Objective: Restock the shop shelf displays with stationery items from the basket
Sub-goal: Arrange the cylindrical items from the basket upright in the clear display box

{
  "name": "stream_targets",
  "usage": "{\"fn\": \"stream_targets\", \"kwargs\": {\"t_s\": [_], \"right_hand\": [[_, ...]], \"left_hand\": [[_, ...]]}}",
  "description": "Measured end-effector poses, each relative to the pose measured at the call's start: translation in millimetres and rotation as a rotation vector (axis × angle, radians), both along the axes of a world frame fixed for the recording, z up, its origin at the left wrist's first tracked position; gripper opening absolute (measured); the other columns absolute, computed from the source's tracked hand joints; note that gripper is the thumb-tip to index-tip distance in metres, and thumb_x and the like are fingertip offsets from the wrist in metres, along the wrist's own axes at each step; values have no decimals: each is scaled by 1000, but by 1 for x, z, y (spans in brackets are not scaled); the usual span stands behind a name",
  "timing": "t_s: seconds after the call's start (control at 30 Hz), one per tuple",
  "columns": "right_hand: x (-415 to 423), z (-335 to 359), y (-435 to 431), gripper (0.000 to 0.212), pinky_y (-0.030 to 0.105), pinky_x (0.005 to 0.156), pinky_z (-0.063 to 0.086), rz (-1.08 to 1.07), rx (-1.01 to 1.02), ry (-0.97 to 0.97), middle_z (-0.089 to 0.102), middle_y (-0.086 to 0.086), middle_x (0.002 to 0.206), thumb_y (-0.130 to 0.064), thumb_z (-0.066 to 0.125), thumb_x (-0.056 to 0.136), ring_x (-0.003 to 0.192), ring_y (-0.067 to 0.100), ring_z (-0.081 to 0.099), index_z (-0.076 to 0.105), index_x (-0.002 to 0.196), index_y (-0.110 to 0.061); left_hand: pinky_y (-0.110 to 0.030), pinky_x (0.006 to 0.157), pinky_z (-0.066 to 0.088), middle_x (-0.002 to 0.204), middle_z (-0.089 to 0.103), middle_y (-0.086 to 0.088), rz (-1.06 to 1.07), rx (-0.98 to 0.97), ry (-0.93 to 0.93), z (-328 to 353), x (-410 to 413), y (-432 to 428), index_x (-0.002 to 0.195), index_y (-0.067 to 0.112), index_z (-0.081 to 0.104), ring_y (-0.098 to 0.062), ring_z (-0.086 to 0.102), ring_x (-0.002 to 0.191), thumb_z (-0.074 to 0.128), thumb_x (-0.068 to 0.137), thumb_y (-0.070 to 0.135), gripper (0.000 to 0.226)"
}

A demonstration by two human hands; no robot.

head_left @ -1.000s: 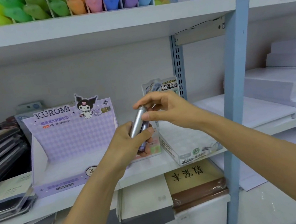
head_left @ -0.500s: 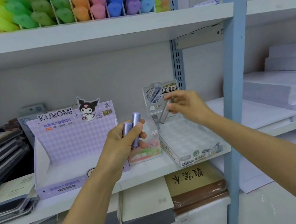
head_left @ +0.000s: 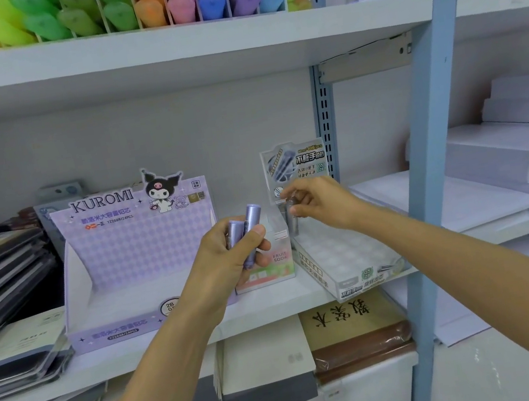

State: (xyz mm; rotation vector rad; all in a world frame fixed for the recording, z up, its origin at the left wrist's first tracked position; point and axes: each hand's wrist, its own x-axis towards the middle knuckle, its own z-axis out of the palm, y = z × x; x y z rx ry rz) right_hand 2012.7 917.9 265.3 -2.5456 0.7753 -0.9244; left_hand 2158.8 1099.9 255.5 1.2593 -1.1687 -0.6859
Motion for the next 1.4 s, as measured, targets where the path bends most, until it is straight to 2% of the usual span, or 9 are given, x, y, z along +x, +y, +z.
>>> {"fn": "stream_targets", "kwargs": {"t_s": [0.23,0.33,0.43,0.57,0.7,0.97,1.13,1.3,1.4], "right_hand": [[4,-12,2,20,31,75,57,-23,-72,-56,63,-6,84,-10,75,81,76,11,63,59,85,-21],[3,-14,2,7,36,78,55,-26,-118,-16,62,-3,88,-12,73,84,78,15,61,67,86,-15],[-2,-8,5,9,27,74,51,-47,-122,-54,59,-7,95,-21,68,88,80,8,59,70,96,-17],[-8,8,29,20,24,68,52,238,278,-389,67,0,102,-26,62,93,78,14,67,66,111,-18],[-9,14,50,30,24,73,54,515,420,-331,69,3,110,-20,66,90,90,21,69,64,119,-24],[-15,13,56,19,25,71,57,472,562,-677,73,9,82,-16,70,78,74,19,70,70,95,-8],[-16,0,66,18,23,67,56,444,621,-501,72,8,78,-21,68,80,69,17,69,68,91,-7],[-15,-5,76,24,22,66,55,412,560,-361,72,10,84,-26,64,86,71,15,68,69,94,-3],[-15,2,76,30,32,76,56,306,381,-404,70,10,104,-28,61,91,87,20,68,67,115,-11]], "left_hand": [[-13,45,43,70,71,5,-1,-10,4,-1,0,1,105,13,56,-3,59,55,62,92,25,19],[-13,48,45,71,72,6,5,-11,-11,-1,0,1,106,15,58,-3,60,56,63,90,27,21],[-14,49,47,71,72,5,6,-8,-10,-1,-1,2,106,16,58,-3,62,57,64,89,27,21],[-14,50,47,70,71,7,3,-12,-31,-2,-3,3,104,17,59,-2,61,56,66,89,25,18],[-16,54,49,75,73,2,-23,-17,-39,0,-9,3,102,17,63,-5,61,57,68,88,25,17],[-14,44,41,85,72,-10,-18,-106,99,4,-5,10,103,14,68,-9,61,59,78,66,25,39],[-16,40,36,73,68,-3,87,-281,194,3,-7,6,93,20,72,-7,58,57,73,68,34,28],[-15,43,40,63,66,4,123,-300,121,2,-11,6,91,23,72,-7,61,58,69,76,36,20],[-14,49,43,63,67,6,133,-303,43,1,-11,4,87,3,70,-8,59,55,72,78,29,28]]}}
